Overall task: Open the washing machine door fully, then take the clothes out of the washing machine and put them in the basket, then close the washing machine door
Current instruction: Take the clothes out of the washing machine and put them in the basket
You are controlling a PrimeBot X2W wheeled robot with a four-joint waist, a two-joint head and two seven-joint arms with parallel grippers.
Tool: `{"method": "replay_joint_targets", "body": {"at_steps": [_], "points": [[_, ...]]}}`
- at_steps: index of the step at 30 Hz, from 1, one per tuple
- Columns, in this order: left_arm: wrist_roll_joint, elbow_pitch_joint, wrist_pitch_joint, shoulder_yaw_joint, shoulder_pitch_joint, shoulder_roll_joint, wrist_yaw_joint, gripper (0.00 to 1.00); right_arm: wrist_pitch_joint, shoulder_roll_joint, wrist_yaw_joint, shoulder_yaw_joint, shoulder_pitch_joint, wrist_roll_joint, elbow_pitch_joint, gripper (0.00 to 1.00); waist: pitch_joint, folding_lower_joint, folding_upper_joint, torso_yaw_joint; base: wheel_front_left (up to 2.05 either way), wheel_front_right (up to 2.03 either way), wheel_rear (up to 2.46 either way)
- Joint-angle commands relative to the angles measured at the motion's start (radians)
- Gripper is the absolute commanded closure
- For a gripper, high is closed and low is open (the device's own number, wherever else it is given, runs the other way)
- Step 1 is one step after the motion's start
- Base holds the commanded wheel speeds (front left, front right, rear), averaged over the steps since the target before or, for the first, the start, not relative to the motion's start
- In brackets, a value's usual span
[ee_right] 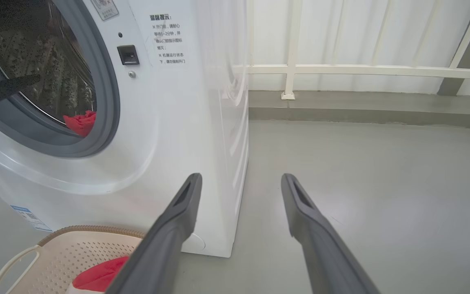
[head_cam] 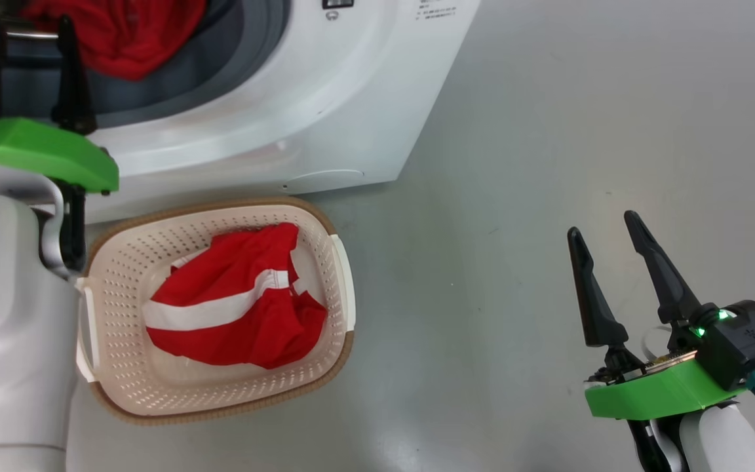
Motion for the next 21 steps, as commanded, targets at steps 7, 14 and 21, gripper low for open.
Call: {"method": "replay_joint_targets", "body": {"at_steps": [7, 14, 21], "points": [[-0.011, 0.117, 0.035, 0.010, -0.130, 0.047, -0.019, 0.00, -0.006, -0.012, 0.006, 0.031, -0.028, 0.002, -0.019, 0.00, 0.039, 0.0000, 0.0000, -0.021, 0.00, 0.00, 0.00], [-0.038, 0.244, 0.116, 0.014, -0.251, 0.057, -0.023, 0.00, -0.006, -0.012, 0.006, 0.051, -0.047, 0.005, -0.014, 0.00, 0.068, 0.0000, 0.0000, -0.045, 0.00, 0.00, 0.00], [-0.037, 0.360, 0.214, 0.002, -0.328, 0.084, 0.000, 0.00, -0.006, -0.012, 0.006, 0.071, -0.062, 0.018, -0.007, 0.00, 0.085, 0.0000, 0.0000, -0.078, 0.00, 0.00, 0.00]]}}
